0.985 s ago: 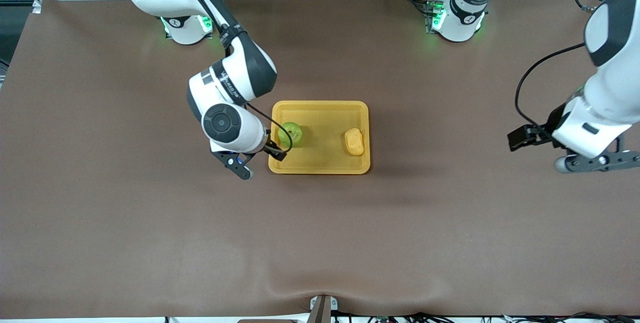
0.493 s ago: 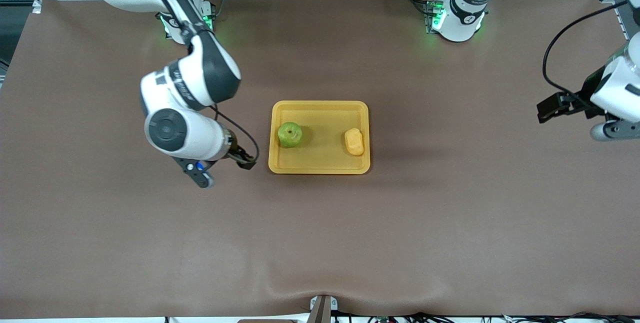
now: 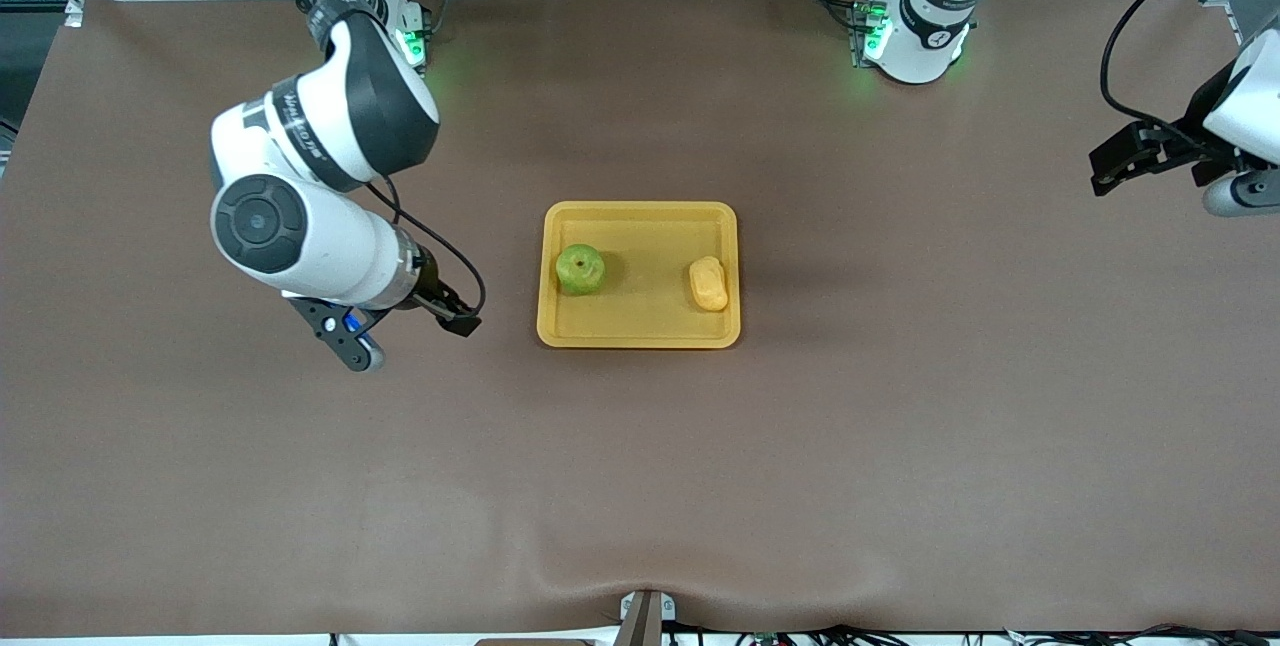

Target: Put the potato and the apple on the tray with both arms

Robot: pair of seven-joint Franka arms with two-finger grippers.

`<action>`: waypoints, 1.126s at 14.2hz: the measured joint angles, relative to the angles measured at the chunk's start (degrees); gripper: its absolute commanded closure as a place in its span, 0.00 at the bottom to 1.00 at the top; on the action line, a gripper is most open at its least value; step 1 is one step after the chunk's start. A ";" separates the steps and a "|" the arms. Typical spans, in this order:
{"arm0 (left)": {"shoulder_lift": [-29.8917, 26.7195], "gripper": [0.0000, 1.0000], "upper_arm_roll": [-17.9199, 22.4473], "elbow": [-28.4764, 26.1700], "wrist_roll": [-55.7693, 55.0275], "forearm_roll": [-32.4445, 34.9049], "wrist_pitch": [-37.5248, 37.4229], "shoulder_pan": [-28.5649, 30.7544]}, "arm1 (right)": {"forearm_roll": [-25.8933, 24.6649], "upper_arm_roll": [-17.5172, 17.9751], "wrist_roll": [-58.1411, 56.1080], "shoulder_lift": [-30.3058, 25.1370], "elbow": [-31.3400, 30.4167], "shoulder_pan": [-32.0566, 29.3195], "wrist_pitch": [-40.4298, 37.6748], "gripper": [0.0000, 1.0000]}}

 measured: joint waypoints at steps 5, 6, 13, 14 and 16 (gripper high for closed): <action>-3.13 0.00 9.42 -2.78 0.98 -2.18 -0.97 -7.73 | -1.62 9.87 -7.83 -0.79 3.50 -13.09 -3.49 0.00; -3.39 0.00 9.42 -2.93 0.99 -3.05 -1.30 -7.79 | -2.52 10.04 -8.40 -1.02 3.99 -13.69 -4.19 0.00; -3.94 0.00 9.42 -3.09 1.03 -5.21 -3.11 -7.85 | -4.41 9.94 -21.71 -2.48 9.25 -17.24 -11.79 0.00; -4.14 0.00 9.37 -3.09 1.09 -5.24 -3.33 -7.91 | -4.56 9.27 -25.58 -3.32 9.53 -17.61 -12.85 0.00; -4.72 0.00 9.23 -3.09 1.10 -5.25 -3.77 -8.08 | -4.72 7.15 -32.12 -5.15 9.81 -17.91 -15.78 0.00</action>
